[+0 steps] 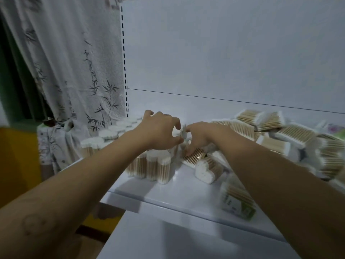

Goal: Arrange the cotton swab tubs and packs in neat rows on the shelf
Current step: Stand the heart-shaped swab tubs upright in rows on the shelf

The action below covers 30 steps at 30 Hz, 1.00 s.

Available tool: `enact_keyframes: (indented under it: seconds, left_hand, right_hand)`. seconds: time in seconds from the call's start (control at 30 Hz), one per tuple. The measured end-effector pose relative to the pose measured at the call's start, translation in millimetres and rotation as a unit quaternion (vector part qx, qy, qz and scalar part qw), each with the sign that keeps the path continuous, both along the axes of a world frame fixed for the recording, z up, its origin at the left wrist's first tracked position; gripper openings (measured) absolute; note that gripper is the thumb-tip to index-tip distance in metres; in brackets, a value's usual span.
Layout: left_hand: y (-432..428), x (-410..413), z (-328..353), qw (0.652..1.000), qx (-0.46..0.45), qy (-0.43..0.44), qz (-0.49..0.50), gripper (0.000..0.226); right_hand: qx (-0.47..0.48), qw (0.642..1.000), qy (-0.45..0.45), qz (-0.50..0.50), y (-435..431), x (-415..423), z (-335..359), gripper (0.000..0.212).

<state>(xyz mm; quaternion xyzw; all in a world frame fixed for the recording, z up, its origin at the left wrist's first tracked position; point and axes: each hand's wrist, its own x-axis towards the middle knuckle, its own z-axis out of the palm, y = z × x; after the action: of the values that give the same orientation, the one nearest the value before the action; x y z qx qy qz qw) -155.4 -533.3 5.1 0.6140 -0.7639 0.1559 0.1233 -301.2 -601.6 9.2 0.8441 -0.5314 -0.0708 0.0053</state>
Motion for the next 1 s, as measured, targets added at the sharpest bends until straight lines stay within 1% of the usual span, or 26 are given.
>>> enact_keyframes:
  seconds: [0.07,0.17,0.23,0.3,0.37,0.43,0.5,0.6,0.67,0.77,0.8,0.9,1.0]
  left_hand:
    - [-8.7,1.1,0.0,1.0,0.009,0.002,-0.013,0.047]
    - [-20.1,3.2,1.0,0.999,0.008,0.004,-0.032,0.046]
    - [-28.2,7.2,0.2,0.999,0.01,0.004,-0.043,0.045]
    - [-36.1,11.2,-0.9,0.998,0.025,-0.001,-0.052,0.046]
    - [-44.6,14.1,0.0,0.998,0.036,-0.008,-0.059,0.045]
    - [-53.4,16.5,3.0,0.997,0.042,-0.01,-0.07,0.047]
    - [-62.4,19.3,6.9,0.995,0.049,-0.003,-0.084,0.049]
    - [-73.7,21.6,11.6,0.992,0.067,0.007,-0.105,0.05]
    - [-79.8,20.7,13.9,0.99,0.077,0.01,-0.117,0.048]
    - [-88.1,16.6,15.8,0.988,0.079,0.014,-0.134,0.043]
    - [-90.3,14.1,16.0,0.987,0.08,0.019,-0.14,0.043]
    - [-93.4,2.8,15.5,0.984,0.096,0.029,-0.149,0.048]
    - [-92.6,-10.8,16.0,0.982,0.096,0.029,-0.16,0.052]
  right_hand:
    - [0.025,1.0,0.002,-0.016,-14.4,4.6,-7.5,0.086]
    - [0.058,0.998,0.02,-0.029,-30.0,8.4,-12.1,0.073]
    - [0.094,0.994,0.03,-0.047,-39.1,12.6,-13.3,0.067]
    - [0.13,0.989,0.033,-0.062,-45.9,17.6,-13.7,0.067]
    - [0.135,0.988,0.023,-0.076,-50.9,19.5,-12.9,0.069]
    - [0.125,0.989,0.0,-0.084,-54.2,18.5,-11.5,0.07]
    - [0.11,0.991,-0.009,-0.071,-55.0,16.7,-7.9,0.065]
    - [0.077,0.996,0.011,-0.034,-51.4,12.8,-2.5,0.045]
    - [0.041,0.999,0.005,-0.028,-44.3,6.9,4.8,0.043]
    - [0.011,0.999,-0.007,-0.042,-32.6,-7.1,15.6,0.045]
    - [0.008,0.998,-0.023,-0.05,-29.6,-12.8,19.0,0.045]
    - [0.002,0.992,-0.109,-0.067,-22.3,-30.7,28.9,0.044]
    - [-0.038,0.983,-0.168,-0.072,-16.4,-52.5,40.2,0.031]
